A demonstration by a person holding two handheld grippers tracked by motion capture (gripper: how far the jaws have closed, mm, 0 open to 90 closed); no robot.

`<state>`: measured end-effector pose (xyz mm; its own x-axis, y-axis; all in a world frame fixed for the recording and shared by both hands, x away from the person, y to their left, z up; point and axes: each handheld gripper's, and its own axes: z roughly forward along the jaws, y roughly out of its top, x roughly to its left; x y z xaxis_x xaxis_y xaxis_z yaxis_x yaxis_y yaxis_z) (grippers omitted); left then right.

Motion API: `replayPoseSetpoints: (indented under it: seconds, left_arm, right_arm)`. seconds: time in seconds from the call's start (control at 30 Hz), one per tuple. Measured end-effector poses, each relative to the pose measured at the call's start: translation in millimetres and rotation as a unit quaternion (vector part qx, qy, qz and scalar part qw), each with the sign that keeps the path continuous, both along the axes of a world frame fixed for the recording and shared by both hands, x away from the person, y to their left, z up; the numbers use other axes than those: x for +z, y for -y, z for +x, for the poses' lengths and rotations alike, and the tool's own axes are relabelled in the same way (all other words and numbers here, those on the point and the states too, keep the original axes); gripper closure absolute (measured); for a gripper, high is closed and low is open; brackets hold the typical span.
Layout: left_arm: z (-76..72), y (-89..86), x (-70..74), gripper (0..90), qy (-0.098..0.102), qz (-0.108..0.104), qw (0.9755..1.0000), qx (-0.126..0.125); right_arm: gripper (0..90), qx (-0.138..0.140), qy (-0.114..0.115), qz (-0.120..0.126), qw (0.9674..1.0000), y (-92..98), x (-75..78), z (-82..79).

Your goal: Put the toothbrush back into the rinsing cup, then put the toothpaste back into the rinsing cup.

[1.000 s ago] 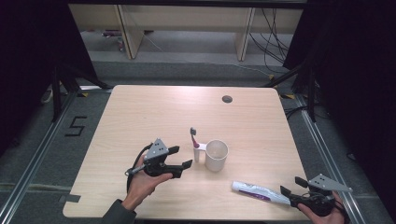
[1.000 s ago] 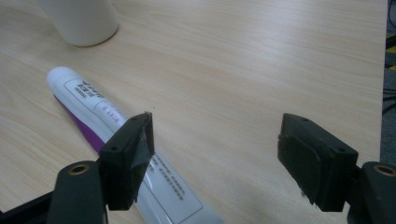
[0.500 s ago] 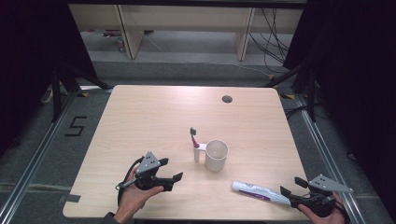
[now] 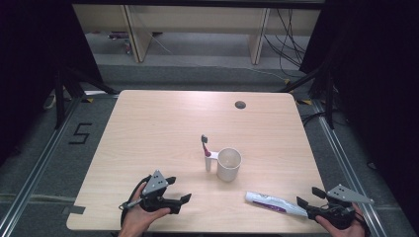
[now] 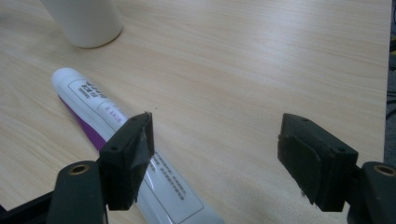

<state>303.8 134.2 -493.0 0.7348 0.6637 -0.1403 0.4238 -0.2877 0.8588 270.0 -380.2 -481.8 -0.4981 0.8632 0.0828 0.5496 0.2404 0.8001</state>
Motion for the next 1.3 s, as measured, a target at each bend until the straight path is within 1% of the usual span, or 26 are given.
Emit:
replayPoseSetpoints:
  seconds: [0.13,0.17,0.2,0.3,0.33,0.37,0.53,0.57,0.63,0.67,0.7,0.77,0.8,0.83,0.9,0.93,0.97,1.0,1.07,1.1,1.13,1.17,1.2,1.23,1.27,1.3]
  left_arm:
    - [-5.4,-0.2,-1.4,18.7,0.004,0.005,0.9999,-0.009]
    - [-7.7,-0.7,-1.3,18.7,0.001,0.009,0.9999,-0.007]
    - [-8.7,-1.6,-1.9,18.7,0.003,0.008,0.9999,-0.011]
    - [-13.7,-4.1,-2.6,15.7,0.001,0.007,1.0,-0.006]
    - [-14.5,-4.0,-3.7,15.8,0.003,-0.002,1.0,-0.006]
    - [-17.1,-5.5,-3.0,15.7,-0.001,0.003,1.0,-0.004]
    - [-24.8,-8.3,-3.5,15.7,0.001,-0.005,0.9999,-0.01]
    - [-26.2,-8.8,-3.4,15.7,-0.001,0.002,1.0,-0.009]
    - [-26.8,-9.4,-3.3,15.7,0.002,0.002,1.0,-0.008]
    - [-26.8,-11.0,-2.4,15.7,0.002,0.011,0.9999,-0.009]
    - [-26.0,-11.6,-2.6,15.7,0.007,0.007,0.9999,-0.008]
    - [-25.6,-13.0,-1.9,15.7,0.007,0.014,0.9999,-0.005]
    - [-25.3,-13.2,-2.2,15.7,0.009,0.017,0.9998,-0.005]
    - [-25.8,-13.0,-2.3,15.7,0.011,0.022,0.9997,-0.003]
    - [-27.3,-10.9,-3.1,15.8,0.014,0.023,0.9996,-0.005]
    - [-27.9,-10.9,-2.9,15.8,0.017,0.033,0.9993,-0.009]
    - [-28.4,-10.1,-3.2,15.9,0.016,0.033,0.9992,-0.012]
    - [-28.7,-9.1,-3.8,16.0,0.019,0.032,0.9992,-0.014]
    - [-29.4,-7.6,-3.6,16.1,0.017,0.035,0.9991,-0.017]
    - [-29.2,-7.3,-3.6,16.3,0.017,0.039,0.999,-0.017]
    - [-29.0,-7.2,-3.7,16.3,0.018,0.042,0.9988,-0.017]
    - [-28.9,-6.9,-4.2,16.3,0.017,0.041,0.9988,-0.018]
    - [-29.1,-6.5,-4.6,16.3,0.015,0.039,0.999,-0.018]
    - [-29.3,-6.5,-4.8,16.4,0.017,0.04,0.9989,-0.016]
    - [-29.1,-6.5,-4.8,16.4,0.016,0.041,0.9989,-0.016]
    - [-28.9,-7.0,-4.6,16.4,0.016,0.044,0.9988,-0.017]
  right_arm:
    - [27.9,-0.004,0.002,-0.003,1.0,-0.3,-0.1,-0.4]
    - [27.8,-0.004,0.001,-0.006,1.0,0.0,-0.1,-0.5]
    - [27.9,-0.005,0.002,-0.002,1.0,-0.2,0.0,-0.6]
    - [27.9,-0.006,0.002,-0.002,1.0,-0.2,0.1,-0.7]
    - [27.8,-0.005,0.003,-0.003,1.0,0.0,-0.2,-0.2]
    - [27.9,-0.006,0.002,-0.004,1.0,0.1,-0.4,-0.2]
    - [27.8,-0.005,0.005,-0.006,1.0,-0.5,0.7,-1.2]
    - [27.8,-0.004,0.004,-0.006,1.0,-0.9,1.0,-1.1]
    - [27.9,-0.003,0.005,-0.002,1.0,-3.3,2.1,-1.8]
    - [27.9,0.001,0.005,-0.004,1.0,-4.0,2.9,-2.0]
    - [29.2,0.003,0.006,-0.002,1.0,-7.3,4.1,-3.0]
    - [29.6,0.004,0.004,0.001,1.0,-8.3,4.4,-3.4]
    - [30.1,0.008,0.006,-0.006,0.9999,-8.6,5.5,-3.7]
    - [31.6,0.007,0.01,-0.003,0.9999,-9.9,6.1,-4.0]
    - [36.6,0.017,0.008,-0.002,0.9998,-12.1,9.6,-6.5]
    - [40.2,0.025,0.008,-0.002,0.9997,-13.7,11.0,-7.9]
    - [46.0,0.026,-0.003,0.012,0.9996,-17.8,11.8,-11.4]
    - [50.3,0.037,0.0,0.001,0.9993,-18.3,13.4,-12.7]
    - [58.9,0.051,-0.011,0.002,0.9986,-23.6,14.1,-17.3]
    - [63.1,0.057,-0.014,-0.013,0.9982,-25.1,15.0,-19.7]
    - [68.1,0.055,-0.023,0.001,0.9983,-29.5,13.3,-23.0]
    - [75.7,0.072,-0.024,-0.027,0.9968,-31.8,12.3,-25.2]
    - [75.7,0.072,-0.024,-0.027,0.9968,-31.8,12.3,-25.2]
    - [78.9,0.062,-0.046,-0.022,0.9968,-34.9,12.9,-29.1]
    - [81.0,0.071,-0.04,-0.031,0.9962,-36.0,11.8,-29.4]
    - [84.5,0.078,-0.043,-0.036,0.9954,-37.9,9.3,-30.3]
